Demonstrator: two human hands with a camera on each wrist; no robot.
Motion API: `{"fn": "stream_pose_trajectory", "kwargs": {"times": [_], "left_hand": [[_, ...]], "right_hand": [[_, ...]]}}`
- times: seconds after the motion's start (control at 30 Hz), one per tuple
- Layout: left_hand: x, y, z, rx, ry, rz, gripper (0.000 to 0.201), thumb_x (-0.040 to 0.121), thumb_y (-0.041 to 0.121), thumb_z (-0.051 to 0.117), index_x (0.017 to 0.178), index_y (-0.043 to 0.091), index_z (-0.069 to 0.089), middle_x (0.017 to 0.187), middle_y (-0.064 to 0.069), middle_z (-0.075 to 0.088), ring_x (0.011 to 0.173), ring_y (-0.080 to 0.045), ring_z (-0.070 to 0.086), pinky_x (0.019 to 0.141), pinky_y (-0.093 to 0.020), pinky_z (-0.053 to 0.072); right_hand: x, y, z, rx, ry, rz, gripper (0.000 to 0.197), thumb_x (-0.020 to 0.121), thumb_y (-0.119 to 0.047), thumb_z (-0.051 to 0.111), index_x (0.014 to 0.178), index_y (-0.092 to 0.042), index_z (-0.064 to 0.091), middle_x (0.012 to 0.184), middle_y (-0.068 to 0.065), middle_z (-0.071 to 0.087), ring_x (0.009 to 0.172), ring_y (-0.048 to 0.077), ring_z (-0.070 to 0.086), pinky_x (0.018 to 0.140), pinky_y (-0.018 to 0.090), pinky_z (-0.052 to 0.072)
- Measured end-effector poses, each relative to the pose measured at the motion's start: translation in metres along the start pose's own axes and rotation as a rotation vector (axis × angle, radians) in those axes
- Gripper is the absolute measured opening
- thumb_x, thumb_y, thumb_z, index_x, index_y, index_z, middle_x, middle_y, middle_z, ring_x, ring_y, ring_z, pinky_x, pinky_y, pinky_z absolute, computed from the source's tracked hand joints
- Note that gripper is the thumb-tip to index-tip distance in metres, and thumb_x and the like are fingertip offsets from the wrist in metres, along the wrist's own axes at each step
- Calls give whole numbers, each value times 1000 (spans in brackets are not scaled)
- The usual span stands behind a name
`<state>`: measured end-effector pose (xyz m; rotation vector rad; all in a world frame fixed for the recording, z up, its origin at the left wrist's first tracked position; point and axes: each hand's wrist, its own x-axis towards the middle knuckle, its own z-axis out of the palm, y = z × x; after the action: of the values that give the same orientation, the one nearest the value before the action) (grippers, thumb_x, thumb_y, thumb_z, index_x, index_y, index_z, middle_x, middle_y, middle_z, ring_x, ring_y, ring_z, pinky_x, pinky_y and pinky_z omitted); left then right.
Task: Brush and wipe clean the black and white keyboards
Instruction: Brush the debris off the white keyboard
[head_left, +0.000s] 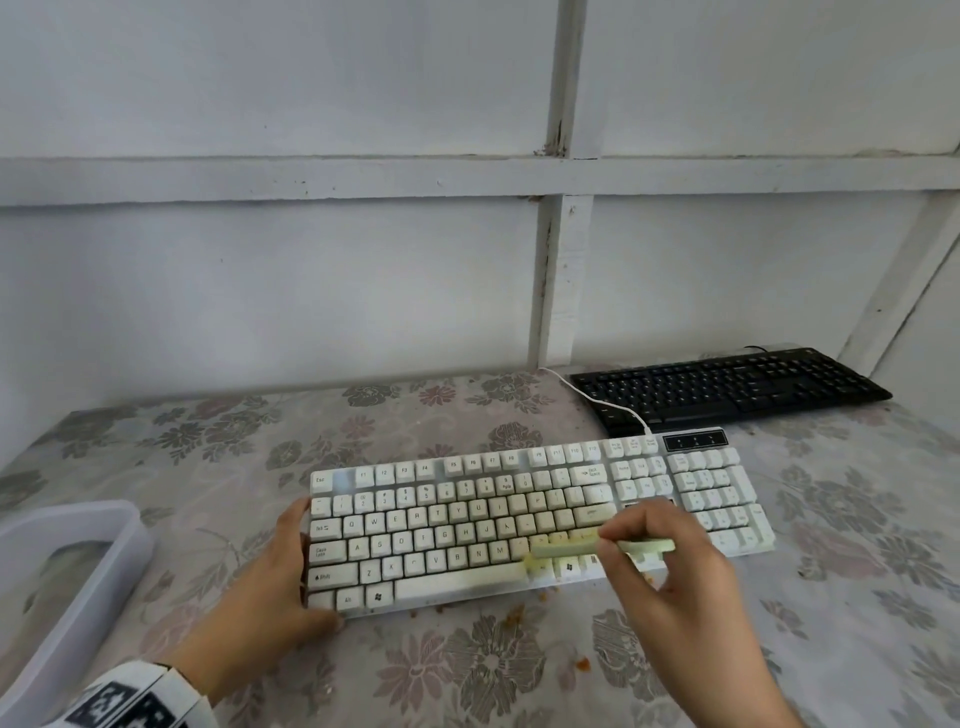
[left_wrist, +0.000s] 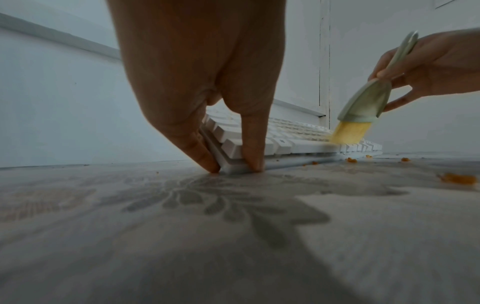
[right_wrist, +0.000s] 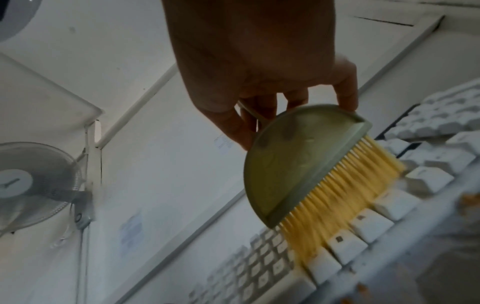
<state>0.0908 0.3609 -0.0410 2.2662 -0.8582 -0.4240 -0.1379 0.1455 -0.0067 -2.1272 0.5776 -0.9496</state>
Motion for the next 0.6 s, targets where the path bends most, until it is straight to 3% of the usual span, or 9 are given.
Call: {"fn": "stream_pose_trajectory", "kwargs": {"times": [0.1,0.2,0.27,0.37,0.53,0.6], "left_hand": [[0,-1,0,-4,-1,13,99,62,11,77,109,63,7,114,15,49,96,-7,58,74,-21,49],[0,0,-1,-19,-5,37,99,60,14,77,105,69,8,116,16,47,95,-5,59,74,-19,48],[0,0,-1,-24,-12,51,99,60,15,77,107,68,8,118,21,44,96,-3,58,78,-21,48],[0,-1,-1,-36,-8,61,97,59,14,78,111,63,11,117,27,40,98,1,54,79,-18,44],[3,-6,1,-34,0,14,101,60,14,79,123,47,8,111,22,49,94,0,58,77,-18,46],[4,-9,1,-36,6,2,102,57,18,80,120,53,8,107,16,57,91,-3,62,79,-24,50]], "right_hand": [[0,-15,1,139,-74,-49,10,75,-31,66,80,-35,58,85,-14,63,85,8,58,71,22,45],[-5,-15,6,172,-141,-88,9,73,-42,59,81,-36,58,84,-12,62,84,10,59,75,18,45],[-3,-4,-1,149,-110,-48,9,76,-34,65,80,-37,58,85,-13,62,84,9,58,78,20,44],[2,15,-23,101,-76,44,30,80,-7,72,78,-35,60,84,-11,63,82,7,59,69,11,43],[9,13,-48,136,-25,90,28,81,-2,67,73,-28,61,77,-7,64,70,8,57,58,11,40],[10,14,-54,218,-28,109,26,81,-1,67,71,-24,63,73,-5,65,72,10,59,63,17,43]]}}
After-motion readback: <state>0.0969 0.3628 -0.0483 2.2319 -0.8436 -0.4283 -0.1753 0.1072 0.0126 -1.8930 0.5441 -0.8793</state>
